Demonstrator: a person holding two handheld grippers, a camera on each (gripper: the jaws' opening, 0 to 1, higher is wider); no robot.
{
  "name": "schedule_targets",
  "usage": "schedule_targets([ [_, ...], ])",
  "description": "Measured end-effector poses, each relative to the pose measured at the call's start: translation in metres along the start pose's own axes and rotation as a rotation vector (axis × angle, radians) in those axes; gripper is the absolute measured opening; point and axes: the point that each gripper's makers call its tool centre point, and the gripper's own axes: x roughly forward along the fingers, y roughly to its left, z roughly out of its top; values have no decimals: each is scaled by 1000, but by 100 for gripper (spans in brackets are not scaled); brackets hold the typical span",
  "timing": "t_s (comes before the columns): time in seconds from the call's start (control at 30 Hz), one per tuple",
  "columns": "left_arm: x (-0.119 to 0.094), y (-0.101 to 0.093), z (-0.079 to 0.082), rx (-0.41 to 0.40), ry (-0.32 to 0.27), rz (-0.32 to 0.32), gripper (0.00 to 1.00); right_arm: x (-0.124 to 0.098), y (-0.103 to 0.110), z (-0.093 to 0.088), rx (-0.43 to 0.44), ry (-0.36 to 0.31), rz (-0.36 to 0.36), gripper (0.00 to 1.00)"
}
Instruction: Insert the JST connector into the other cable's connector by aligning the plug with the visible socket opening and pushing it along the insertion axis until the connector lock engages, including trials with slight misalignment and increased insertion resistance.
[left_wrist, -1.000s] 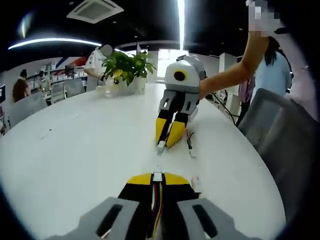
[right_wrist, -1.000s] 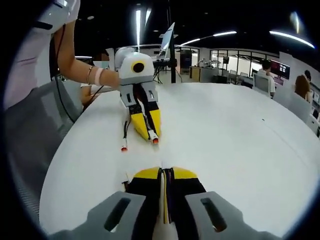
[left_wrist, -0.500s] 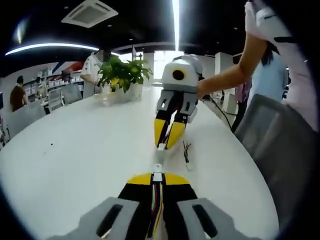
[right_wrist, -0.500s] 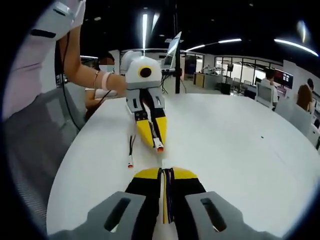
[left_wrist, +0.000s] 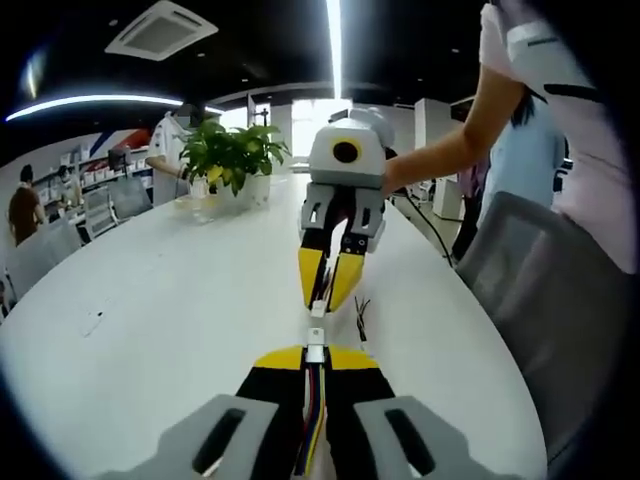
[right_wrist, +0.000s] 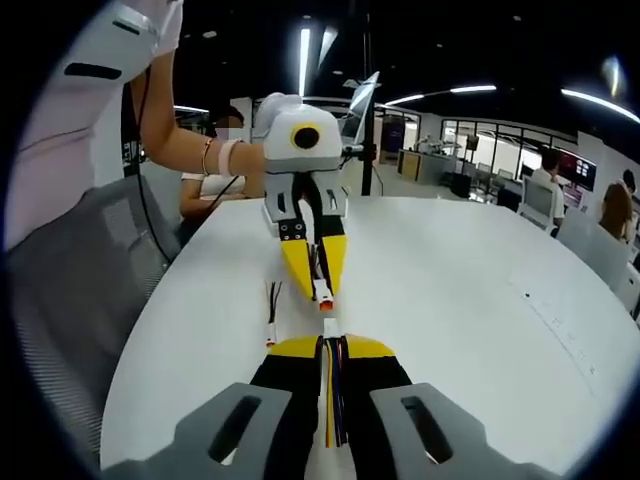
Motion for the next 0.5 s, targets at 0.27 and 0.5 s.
schedule_targets([
  [0.27,1,-1,2,9,7,-7,0,2,5,8,-14,-11,13,3],
  [0.5,3,-2,3,4,2,-13,0,3,5,9,-19,-10,16,3],
])
